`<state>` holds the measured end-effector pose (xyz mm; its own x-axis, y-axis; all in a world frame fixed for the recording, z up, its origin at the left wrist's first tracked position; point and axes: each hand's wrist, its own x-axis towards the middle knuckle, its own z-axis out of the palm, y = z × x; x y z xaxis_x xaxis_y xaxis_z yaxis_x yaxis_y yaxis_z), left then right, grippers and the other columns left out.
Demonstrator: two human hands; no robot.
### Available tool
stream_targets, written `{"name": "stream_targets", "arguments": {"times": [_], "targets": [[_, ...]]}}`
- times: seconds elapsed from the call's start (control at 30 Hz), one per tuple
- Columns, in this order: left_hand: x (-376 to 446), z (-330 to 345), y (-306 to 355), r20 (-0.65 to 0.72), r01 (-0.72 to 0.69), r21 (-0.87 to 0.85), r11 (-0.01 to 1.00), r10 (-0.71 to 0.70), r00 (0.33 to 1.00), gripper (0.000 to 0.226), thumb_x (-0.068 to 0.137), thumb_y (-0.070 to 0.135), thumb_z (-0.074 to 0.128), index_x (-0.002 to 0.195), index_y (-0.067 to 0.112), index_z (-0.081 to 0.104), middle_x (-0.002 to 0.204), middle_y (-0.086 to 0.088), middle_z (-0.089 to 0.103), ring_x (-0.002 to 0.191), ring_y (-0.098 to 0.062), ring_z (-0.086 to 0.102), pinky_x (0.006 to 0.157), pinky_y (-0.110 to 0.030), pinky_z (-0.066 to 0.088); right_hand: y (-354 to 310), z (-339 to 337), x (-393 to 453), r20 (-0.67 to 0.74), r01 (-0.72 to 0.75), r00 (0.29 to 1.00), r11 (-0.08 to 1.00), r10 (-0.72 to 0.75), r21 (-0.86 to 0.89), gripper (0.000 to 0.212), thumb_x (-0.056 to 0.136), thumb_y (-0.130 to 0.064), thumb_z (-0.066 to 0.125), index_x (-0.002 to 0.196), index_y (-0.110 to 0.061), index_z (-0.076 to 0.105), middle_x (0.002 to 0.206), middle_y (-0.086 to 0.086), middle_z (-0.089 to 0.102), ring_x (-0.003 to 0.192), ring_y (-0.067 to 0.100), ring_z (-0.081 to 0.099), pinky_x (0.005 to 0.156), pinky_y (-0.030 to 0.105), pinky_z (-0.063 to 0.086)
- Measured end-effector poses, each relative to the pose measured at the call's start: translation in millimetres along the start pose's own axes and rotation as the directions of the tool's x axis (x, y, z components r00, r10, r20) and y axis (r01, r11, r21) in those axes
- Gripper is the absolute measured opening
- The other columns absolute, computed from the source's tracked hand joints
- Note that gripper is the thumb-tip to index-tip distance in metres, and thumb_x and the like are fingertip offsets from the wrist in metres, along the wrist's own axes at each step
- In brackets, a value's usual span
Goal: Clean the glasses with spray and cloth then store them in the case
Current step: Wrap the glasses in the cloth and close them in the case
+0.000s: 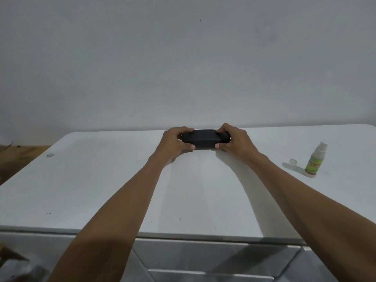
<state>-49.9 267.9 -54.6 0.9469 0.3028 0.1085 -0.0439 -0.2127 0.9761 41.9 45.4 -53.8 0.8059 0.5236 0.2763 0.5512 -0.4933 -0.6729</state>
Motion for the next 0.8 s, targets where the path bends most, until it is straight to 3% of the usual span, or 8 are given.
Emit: {"name": "stream_targets", "arguments": {"times": [0.17,0.37,0.57,0.67,0.73,0.8], "targets": [[44,2,-7,-0.063,0.007,0.043,0.999,-0.004,0.998,0.064,0.064,-0.022,0.081,0.117,0.011,0.074,0.121,-0.024,0.059,0.108,-0.041,0.064,0.074,-0.031,0.063,13,9,39,-0.021,-0.023,1.0,1.0,0.023,-0.013,0.036,0.082,-0.019,0.079,0.114,-0.021,0.061,0.108,0.007,0.065,0.098,0.028,0.06,0.085,0.041,0.051],[67,-4,-24,-0.127,-0.029,0.268,0.963,0.065,0.99,0.06,0.059,0.008,0.094,0.115,0.025,0.077,0.109,0.0,0.073,0.103,-0.023,0.07,0.093,-0.043,0.06,24,20,58,-0.052,-0.011,0.999,0.999,0.009,-0.048,0.036,0.085,-0.019,0.075,0.119,-0.019,0.063,0.11,0.004,0.064,0.099,0.024,0.058,0.083,0.035,0.046],[64,-1,-19,-0.101,-0.027,0.362,0.932,0.067,0.993,0.055,0.066,0.008,0.09,0.115,0.028,0.074,0.105,0.008,0.07,0.102,-0.022,0.068,0.092,-0.039,0.059,20,21,54,-0.065,-0.025,0.998,0.997,0.021,-0.072,0.039,0.084,-0.017,0.074,0.122,-0.019,0.065,0.111,0.004,0.067,0.1,0.024,0.06,0.08,0.032,0.044],[54,11,-2,-0.097,-0.048,0.592,0.805,0.13,0.987,0.056,0.074,0.012,0.085,0.126,0.02,0.068,0.112,0.003,0.063,0.111,-0.024,0.059,0.088,-0.029,0.052,9,12,47,-0.074,-0.038,0.997,0.992,0.03,-0.119,0.041,0.084,-0.014,0.071,0.125,-0.021,0.066,0.116,0.006,0.067,0.107,0.027,0.062,0.085,0.035,0.049],[47,22,10,-0.117,-0.065,0.728,0.683,0.217,0.969,0.064,0.074,0.023,0.086,0.134,0.02,0.062,0.128,-0.007,0.059,0.122,-0.028,0.051,0.098,-0.036,0.048,0,0,38,-0.12,-0.051,0.992,0.991,0.036,-0.125,0.042,0.088,-0.014,0.069,0.129,-0.022,0.065,0.124,0.007,0.065,0.115,0.026,0.06,0.09,0.033,0.048],[38,38,22,-0.111,-0.092,0.731,0.677,0.251,0.962,0.062,0.074,0.026,0.086,0.132,0.02,0.064,0.131,-0.008,0.06,0.125,-0.03,0.049,0.101,-0.037,0.044,-9,-19,28,-0.18,-0.053,0.983,0.989,0.028,-0.138,0.041,0.091,-0.015,0.068,0.132,-0.022,0.064,0.13,0.007,0.063,0.121,0.025,0.058,0.093,0.032,0.046]]}}
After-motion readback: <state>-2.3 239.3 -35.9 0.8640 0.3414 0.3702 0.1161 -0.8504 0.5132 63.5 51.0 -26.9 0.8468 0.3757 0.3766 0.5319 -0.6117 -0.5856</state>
